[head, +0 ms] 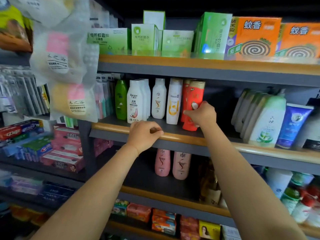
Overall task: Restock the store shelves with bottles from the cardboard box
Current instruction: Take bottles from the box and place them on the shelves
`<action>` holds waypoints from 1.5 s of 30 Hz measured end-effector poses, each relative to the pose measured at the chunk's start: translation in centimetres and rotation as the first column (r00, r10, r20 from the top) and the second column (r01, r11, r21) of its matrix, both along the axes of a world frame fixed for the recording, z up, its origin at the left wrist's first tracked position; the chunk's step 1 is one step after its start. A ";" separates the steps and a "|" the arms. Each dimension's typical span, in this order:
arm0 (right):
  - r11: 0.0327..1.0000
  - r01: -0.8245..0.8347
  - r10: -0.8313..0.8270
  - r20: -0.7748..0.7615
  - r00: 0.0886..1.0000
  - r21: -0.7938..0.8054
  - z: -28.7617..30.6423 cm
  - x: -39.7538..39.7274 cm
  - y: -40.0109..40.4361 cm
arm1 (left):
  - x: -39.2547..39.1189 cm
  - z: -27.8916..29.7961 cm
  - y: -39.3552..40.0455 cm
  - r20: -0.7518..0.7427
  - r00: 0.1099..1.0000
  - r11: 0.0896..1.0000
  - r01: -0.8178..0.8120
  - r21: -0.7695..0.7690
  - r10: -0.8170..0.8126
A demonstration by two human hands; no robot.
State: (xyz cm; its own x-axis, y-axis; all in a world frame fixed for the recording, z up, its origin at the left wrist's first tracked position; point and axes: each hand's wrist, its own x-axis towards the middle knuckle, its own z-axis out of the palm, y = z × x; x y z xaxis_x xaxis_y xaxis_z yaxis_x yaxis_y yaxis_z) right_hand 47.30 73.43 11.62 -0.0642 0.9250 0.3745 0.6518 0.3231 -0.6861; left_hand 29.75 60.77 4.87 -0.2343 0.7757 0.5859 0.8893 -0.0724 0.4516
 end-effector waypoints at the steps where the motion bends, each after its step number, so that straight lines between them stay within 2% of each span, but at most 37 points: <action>1: 1.000 -0.002 0.002 0.007 1.000 -0.009 0.1 -0.3 0.4 | 0.0 0.0 -0.1 -0.002 1.000 1.000 -0.002 -0.002 0.002; 16: 0.998 0.028 -0.026 0.023 0.999 -0.064 0.2 -2.1 1.5 | -0.1 -0.1 0.6 -0.009 1.000 1.000 -0.007 -0.001 0.007; 18: 0.999 0.030 -0.027 -0.068 0.997 0.038 0.4 -2.1 -0.1 | -0.2 -0.2 0.7 -0.016 1.000 1.000 -0.001 -0.002 0.001; 20: 0.975 0.011 0.038 -0.212 0.977 0.224 0.0 -2.4 -2.4 | -0.4 -0.5 0.7 -0.034 0.999 1.000 0.025 0.006 -0.025; 22: 0.931 -0.103 0.224 -0.326 0.918 0.351 -1.0 -3.0 -5.1 | -0.5 -1.1 -0.4 -0.025 0.996 0.989 0.083 0.126 -0.081; 25: 0.845 -0.414 0.529 -0.411 0.742 0.339 -4.2 -5.5 -9.7 | -1.9 -3.1 -4.7 0.024 0.999 0.930 0.032 0.367 -0.044; 27: 0.771 -0.580 0.635 -0.395 0.664 0.263 -7.4 -8.3 -12.6 | -4.2 -6.7 -8.2 0.120 0.992 0.948 -0.070 0.309 0.035; 29: 0.702 -0.702 0.691 -0.360 0.627 0.125 -12.4 -12.2 -14.6 | -7.6 -12.2 -11.9 0.271 0.947 0.978 -0.198 0.060 0.175; 30: 0.667 -0.744 0.711 -0.327 0.622 0.036 -15.5 -14.3 -15.8 | -9.5 -15.6 -14.0 0.318 0.905 0.960 -0.266 -0.093 0.281; 32: 0.573 -0.793 0.749 -0.260 0.609 -0.207 -22.3 -18.4 -18.1 | -12.7 -22.4 -19.4 0.364 0.791 0.857 -0.367 -0.360 0.492; 34: 0.426 -0.764 0.790 -0.213 0.575 -0.484 -29.4 -22.0 -21.2 | -14.6 -28.1 -25.8 0.383 0.660 0.744 -0.432 -0.509 0.646; 36: 0.294 -0.694 0.828 -0.187 0.528 -0.657 -36.0 -24.9 -24.6 | -15.7 -32.9 -31.8 0.343 0.516 0.607 -0.530 -0.593 0.785; 37: 0.241 -0.656 0.844 -0.179 0.505 -0.715 -39.1 -26.2 -26.5 | -16.1 -34.9 -34.5 0.323 0.409 0.516 -0.582 -0.629 0.854; 39: 0.150 -0.554 0.875 -0.151 0.460 -0.819 -44.4 -28.3 -30.3 | -16.8 -38.6 -39.2 0.303 0.125 0.310 -0.638 -0.705 0.945; 40: 0.112 -0.497 0.887 -0.139 0.441 -0.860 -46.5 -29.2 -32.0 | -17.1 -40.0 -41.0 0.315 0.008 0.250 -0.627 -0.738 0.949; 41: 0.081 -0.445 0.898 -0.128 0.420 -0.892 -48.4 -30.0 -33.6 | -17.5 -41.3 -42.6 0.361 -0.089 0.240 -0.597 -0.765 0.928; 42: 0.057 -0.400 0.909 -0.118 0.400 -0.915 -50.3 -30.7 -35.2 | -17.8 -42.6 -43.9 0.444 -0.170 0.282 -0.566 -0.775 0.880; 45: 0.022 -0.277 0.931 -0.081 0.356 -0.961 -55.4 -32.8 -39.0 | -19.3 -45.8 -46.3 0.656 -0.319 0.497 -0.453 -0.740 0.684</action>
State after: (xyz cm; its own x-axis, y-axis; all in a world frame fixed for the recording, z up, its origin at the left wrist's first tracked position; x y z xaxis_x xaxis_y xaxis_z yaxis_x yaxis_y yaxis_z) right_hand 14.47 34.43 -43.82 -0.6136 0.0975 -0.7836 0.7549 0.3635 -0.5459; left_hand 10.49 14.47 -40.89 -0.7645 -0.0871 -0.6388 -0.6269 0.3314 0.7051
